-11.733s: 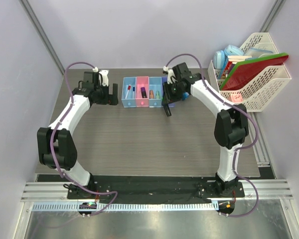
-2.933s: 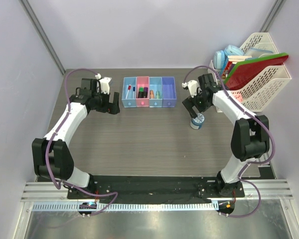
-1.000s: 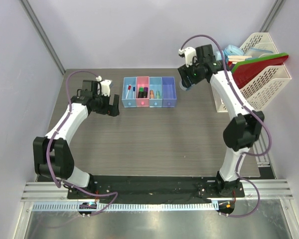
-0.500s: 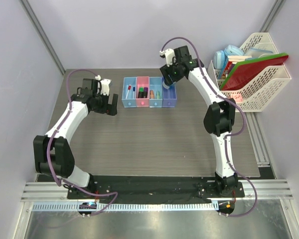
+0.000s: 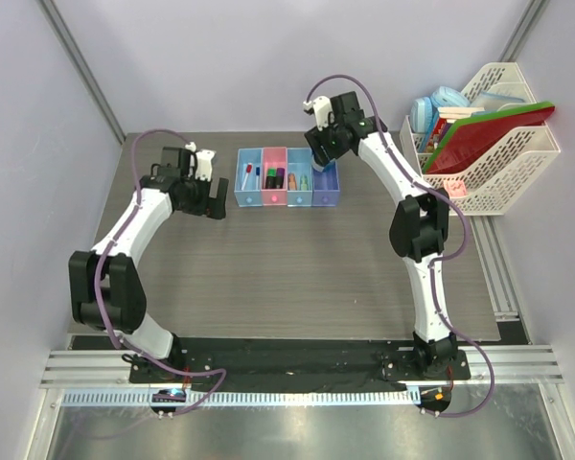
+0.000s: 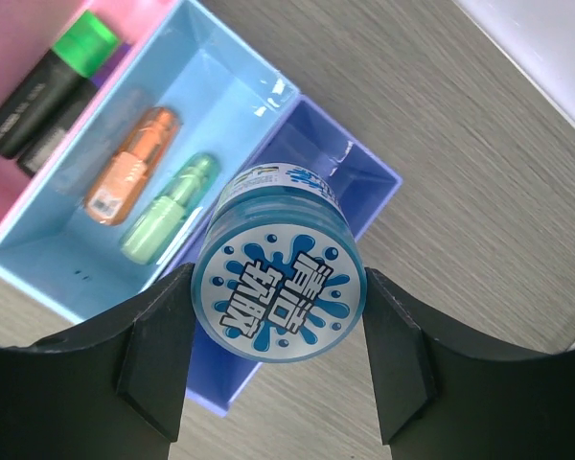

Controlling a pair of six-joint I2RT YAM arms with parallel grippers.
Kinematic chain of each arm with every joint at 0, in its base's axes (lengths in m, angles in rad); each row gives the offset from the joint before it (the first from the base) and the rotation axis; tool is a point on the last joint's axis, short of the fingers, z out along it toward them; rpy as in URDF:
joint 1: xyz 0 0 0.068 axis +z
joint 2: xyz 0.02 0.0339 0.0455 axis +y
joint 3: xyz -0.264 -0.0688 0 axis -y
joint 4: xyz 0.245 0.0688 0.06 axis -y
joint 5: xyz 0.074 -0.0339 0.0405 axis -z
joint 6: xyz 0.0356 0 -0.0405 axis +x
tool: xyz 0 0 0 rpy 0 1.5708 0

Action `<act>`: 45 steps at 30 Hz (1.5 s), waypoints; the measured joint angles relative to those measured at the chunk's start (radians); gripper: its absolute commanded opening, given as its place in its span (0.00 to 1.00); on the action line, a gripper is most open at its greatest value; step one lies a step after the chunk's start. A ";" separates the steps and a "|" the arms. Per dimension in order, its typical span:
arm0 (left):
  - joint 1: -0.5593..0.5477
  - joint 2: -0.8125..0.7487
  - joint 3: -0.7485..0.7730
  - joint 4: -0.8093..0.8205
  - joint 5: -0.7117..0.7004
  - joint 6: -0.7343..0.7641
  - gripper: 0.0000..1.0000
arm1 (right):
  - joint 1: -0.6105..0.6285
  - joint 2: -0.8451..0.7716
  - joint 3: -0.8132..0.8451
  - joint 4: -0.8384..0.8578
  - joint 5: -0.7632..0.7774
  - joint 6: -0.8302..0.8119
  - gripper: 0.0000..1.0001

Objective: Sort the stationery into containers
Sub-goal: Place the stationery in the storage box.

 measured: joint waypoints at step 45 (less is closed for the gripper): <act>0.000 0.158 0.115 0.014 0.047 0.006 1.00 | 0.037 0.027 -0.109 0.077 0.109 -0.012 0.83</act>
